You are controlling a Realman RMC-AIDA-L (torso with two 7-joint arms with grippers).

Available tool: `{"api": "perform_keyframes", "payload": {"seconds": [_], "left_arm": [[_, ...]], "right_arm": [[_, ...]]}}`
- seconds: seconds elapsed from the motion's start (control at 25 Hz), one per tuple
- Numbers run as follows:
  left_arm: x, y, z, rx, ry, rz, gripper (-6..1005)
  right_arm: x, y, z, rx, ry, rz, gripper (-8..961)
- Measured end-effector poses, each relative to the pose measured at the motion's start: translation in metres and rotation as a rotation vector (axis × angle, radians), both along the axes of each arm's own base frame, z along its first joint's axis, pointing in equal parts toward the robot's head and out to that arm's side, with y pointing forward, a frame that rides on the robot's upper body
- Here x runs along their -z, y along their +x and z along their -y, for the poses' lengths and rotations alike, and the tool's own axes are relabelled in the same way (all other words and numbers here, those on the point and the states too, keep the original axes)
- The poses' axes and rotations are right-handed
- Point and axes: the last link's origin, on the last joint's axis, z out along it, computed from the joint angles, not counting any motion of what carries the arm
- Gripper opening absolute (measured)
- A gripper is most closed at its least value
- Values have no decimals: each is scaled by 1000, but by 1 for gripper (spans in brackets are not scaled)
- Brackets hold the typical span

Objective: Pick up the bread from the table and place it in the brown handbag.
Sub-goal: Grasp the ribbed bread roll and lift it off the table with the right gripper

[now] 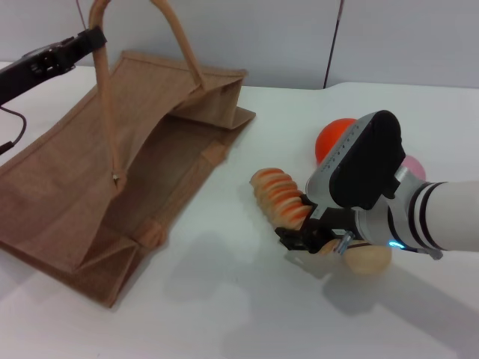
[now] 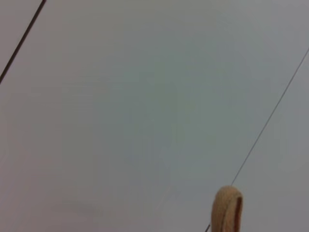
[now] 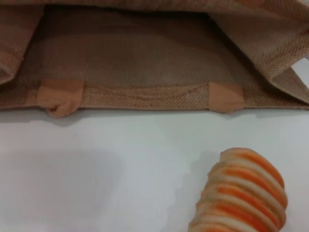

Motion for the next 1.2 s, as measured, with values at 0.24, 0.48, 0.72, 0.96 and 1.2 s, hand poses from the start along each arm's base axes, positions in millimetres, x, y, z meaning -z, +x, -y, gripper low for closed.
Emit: {"api": "perform_keyframes", "payload": {"seconds": [0.24, 0.48, 0.72, 0.96, 1.2], "left_arm": [[0, 0, 0, -1, 0, 0, 160], [0, -1, 0, -2, 0, 0, 163], [0, -1, 1, 0, -1, 1, 166], [1, 2, 2, 18, -14, 3, 169], [3, 22, 3, 120, -52, 32, 172]], "right_arm": [[-1, -2, -1, -2, 2, -2, 698], [-2, -2, 0, -5, -4, 4, 636], [-4, -7, 2, -20, -3, -7, 594], [-14, -25, 9, -98, 3, -27, 570], [-14, -37, 13, -174, -14, -15, 541]]}}
